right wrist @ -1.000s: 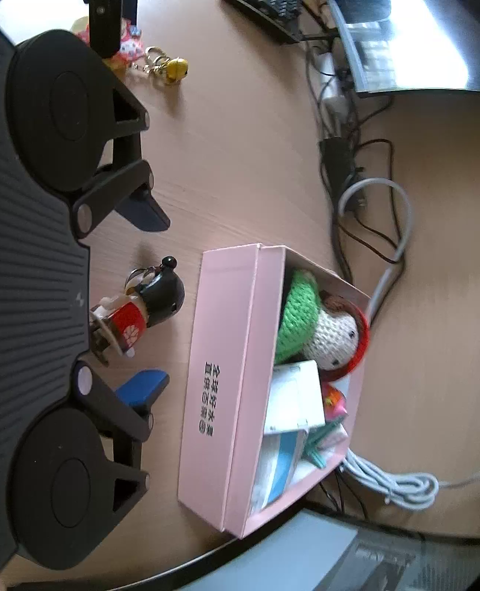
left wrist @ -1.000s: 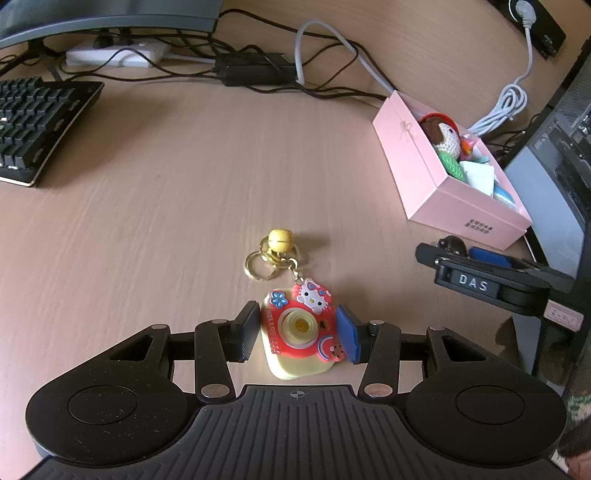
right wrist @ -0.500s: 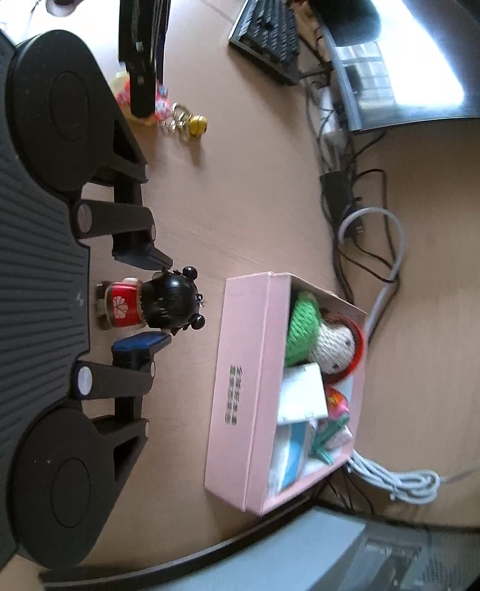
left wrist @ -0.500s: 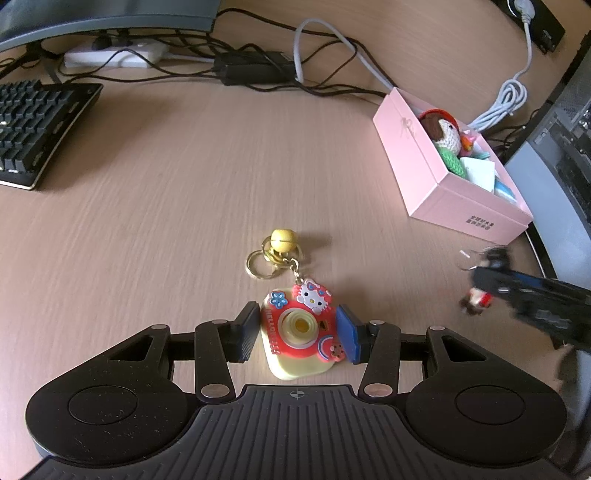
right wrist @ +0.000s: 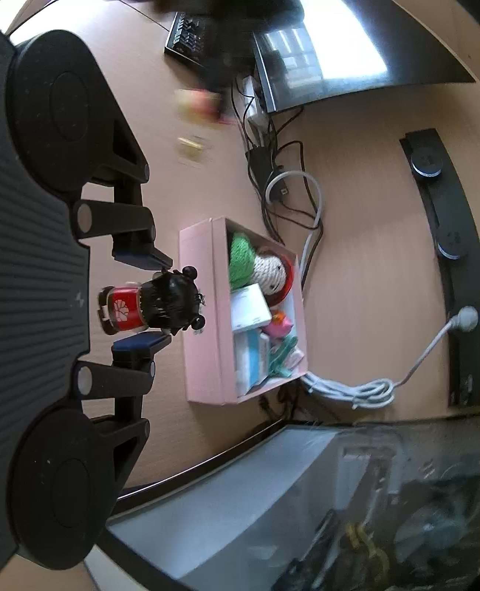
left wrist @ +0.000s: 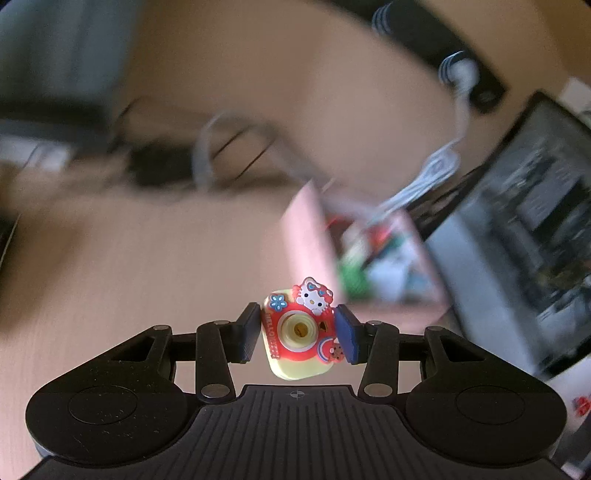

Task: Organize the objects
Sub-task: 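Carry the lens toy with the left tool while the right tool carries the doll toward the box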

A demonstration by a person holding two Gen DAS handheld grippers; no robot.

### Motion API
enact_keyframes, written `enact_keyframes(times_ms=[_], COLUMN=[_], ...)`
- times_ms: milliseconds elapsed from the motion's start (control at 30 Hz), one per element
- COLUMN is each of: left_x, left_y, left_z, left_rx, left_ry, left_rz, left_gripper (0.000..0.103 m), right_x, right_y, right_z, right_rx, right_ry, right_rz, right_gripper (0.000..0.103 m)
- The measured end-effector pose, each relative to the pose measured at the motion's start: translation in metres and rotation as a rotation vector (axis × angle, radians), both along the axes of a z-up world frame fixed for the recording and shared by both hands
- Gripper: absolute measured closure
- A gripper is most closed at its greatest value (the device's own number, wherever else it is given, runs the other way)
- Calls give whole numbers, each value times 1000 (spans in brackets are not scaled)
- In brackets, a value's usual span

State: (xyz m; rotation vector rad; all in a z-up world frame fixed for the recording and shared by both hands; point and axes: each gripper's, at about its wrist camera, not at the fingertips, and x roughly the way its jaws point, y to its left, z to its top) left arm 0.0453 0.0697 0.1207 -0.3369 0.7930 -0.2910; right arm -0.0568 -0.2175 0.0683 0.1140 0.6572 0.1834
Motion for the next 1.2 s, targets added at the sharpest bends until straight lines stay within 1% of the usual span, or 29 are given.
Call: enact_keyframes(times_ms=[67, 133, 200, 267, 333, 367, 400, 433, 467, 533, 567, 600, 667, 733, 800, 867, 900, 933, 1000, 1033, 1067, 1133, 1167, 1200], left_x=[24, 52, 76, 100, 124, 134, 149, 160, 173, 187, 191, 192, 182, 167, 142, 118, 98, 89, 58, 46, 37, 26, 24, 20], left_y=[-16, -33, -52, -73, -90, -93, -100, -104, -111, -125, -129, -131, -123, -112, -97, -88, -80, -80, -65, -57, -50, -38, -34, -31], left_z=[23, 41, 49, 51, 43, 37, 25, 15, 3, -19, -25, -31, -29, -21, -14, -10, -10, -10, -13, -15, -19, -34, -41, -48], left_rx=[-14, -45, -47, -19, -35, -56, -81, -85, -66, 28, 54, 64, 42, -18, -71, -66, -45, -26, 6, 7, 0, -10, -3, 10], left_ry=[-38, -52, -69, -97, -81, -53, -6, 21, 44, 76, 84, 85, 36, -2, -30, -60, -81, -96, -128, -128, -110, -44, -19, 12], left_rz=[-26, -39, -47, -48, -44, -40, -29, -25, -26, -8, -12, -16, 6, 13, 0, -16, -24, -27, -7, 8, 18, 27, 35, 41], left_gripper=[55, 54, 54, 54, 54, 53, 54, 62, 63, 63, 63, 63, 63, 63, 63, 63, 63, 63, 63, 63, 63, 63, 63, 63], right_x=[0, 1, 0, -2, -3, -2, -2, -2, -2, -4, -4, -4, -3, 1, 8, 19, 27, 35, 55, 67, 81, 113, 128, 140], right_y=[-5, -12, -17, -22, -29, -32, -35, -36, -38, -43, -45, -47, -51, -53, -53, -50, -48, -44, -34, -29, -25, -17, -15, -13], right_z=[-4, -8, -8, -7, -6, -6, -7, -7, -8, -9, -11, -12, -15, -16, -13, -5, 1, 8, 22, 29, 34, 41, 41, 40], right_rx=[12, 25, 23, 26, 33, 33, 28, 20, 14, 10, 9, 6, 4, 13, 22, 27, 27, 22, 0, -12, -19, -8, 6, 18], right_ry=[7, 14, 5, -7, -7, -2, 4, 10, 12, 18, 21, 25, 32, 34, 20, -13, -41, -69, -132, -155, -172, -166, -150, -131], right_rz=[-9, -13, -13, -11, -16, -21, -23, -25, -24, -16, -13, -12, -16, -21, -17, -11, -8, -6, -11, -18, -26, -56, -65, -64], right_gripper=[67, 67, 67, 67, 67, 67, 67, 67, 67, 67, 67, 67, 67, 67, 67, 67, 67, 67, 67, 67, 67, 65, 54, 48])
